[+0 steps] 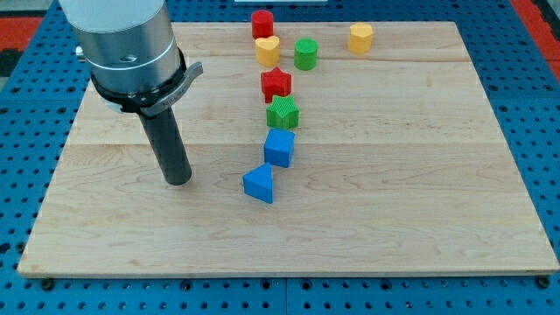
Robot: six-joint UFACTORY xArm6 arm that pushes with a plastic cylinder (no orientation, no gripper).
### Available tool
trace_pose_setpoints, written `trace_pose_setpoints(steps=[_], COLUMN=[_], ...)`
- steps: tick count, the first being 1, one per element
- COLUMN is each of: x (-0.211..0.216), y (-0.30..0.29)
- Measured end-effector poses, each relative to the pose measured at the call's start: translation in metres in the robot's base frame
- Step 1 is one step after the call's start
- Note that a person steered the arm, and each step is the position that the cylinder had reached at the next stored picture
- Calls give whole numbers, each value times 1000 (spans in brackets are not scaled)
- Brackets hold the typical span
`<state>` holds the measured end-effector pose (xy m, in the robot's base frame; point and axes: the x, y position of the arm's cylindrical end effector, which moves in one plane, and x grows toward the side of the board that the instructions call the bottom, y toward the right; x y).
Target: Place your arm to the bottom right of the yellow hexagon
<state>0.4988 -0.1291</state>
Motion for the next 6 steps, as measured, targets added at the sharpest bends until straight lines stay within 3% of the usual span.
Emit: trace_pose_setpoints(steps=[1, 2, 3, 4, 6], x=[0, 44, 119, 117, -36], y=[0, 1, 36, 138, 252])
